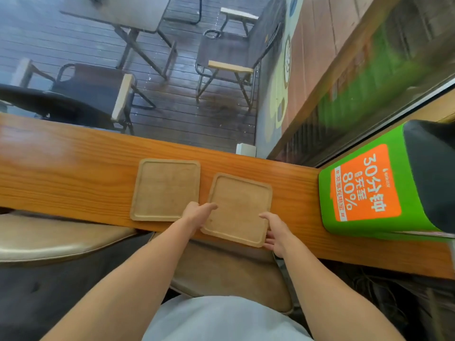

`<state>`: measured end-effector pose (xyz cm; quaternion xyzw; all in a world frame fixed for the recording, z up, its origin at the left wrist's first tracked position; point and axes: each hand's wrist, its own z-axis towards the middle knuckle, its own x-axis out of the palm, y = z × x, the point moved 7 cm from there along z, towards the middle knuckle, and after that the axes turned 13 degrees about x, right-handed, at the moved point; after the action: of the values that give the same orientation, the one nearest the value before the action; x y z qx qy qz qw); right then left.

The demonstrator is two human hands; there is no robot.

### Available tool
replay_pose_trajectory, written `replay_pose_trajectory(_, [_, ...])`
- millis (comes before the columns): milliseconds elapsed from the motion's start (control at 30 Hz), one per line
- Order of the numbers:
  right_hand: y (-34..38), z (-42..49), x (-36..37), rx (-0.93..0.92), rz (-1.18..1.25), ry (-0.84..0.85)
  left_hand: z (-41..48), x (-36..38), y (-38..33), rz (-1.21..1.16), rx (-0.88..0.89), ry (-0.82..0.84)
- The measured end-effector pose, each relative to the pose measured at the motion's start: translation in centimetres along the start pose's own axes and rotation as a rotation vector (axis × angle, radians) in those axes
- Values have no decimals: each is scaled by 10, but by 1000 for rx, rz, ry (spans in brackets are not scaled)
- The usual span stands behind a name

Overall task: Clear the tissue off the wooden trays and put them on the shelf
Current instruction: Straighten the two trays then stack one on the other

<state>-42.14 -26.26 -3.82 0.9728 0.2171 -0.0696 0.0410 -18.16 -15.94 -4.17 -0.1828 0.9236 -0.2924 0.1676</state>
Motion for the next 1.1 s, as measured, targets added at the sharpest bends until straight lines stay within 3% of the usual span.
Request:
replay_pose_trajectory(233, [-38, 10, 6, 63, -5, -39, -9, 7, 15, -81, -84, 45])
replay_pose_trajectory(367, [-32, 4, 4, 14, -15, -128, -18, 19, 6, -17, -10, 23])
replay_pose_trajectory(500, [-9, -2, 9, -67, -46, -105, -17, 9, -1, -49, 51, -6])
replay_pose_trajectory(867, [32, -18, 111, -139, -205, 13, -18, -98, 1, -34, 107, -257])
replay_pose_trajectory(1100, [54, -28, 176, -143, -309, 67, -9, -159, 2, -43, 77, -315])
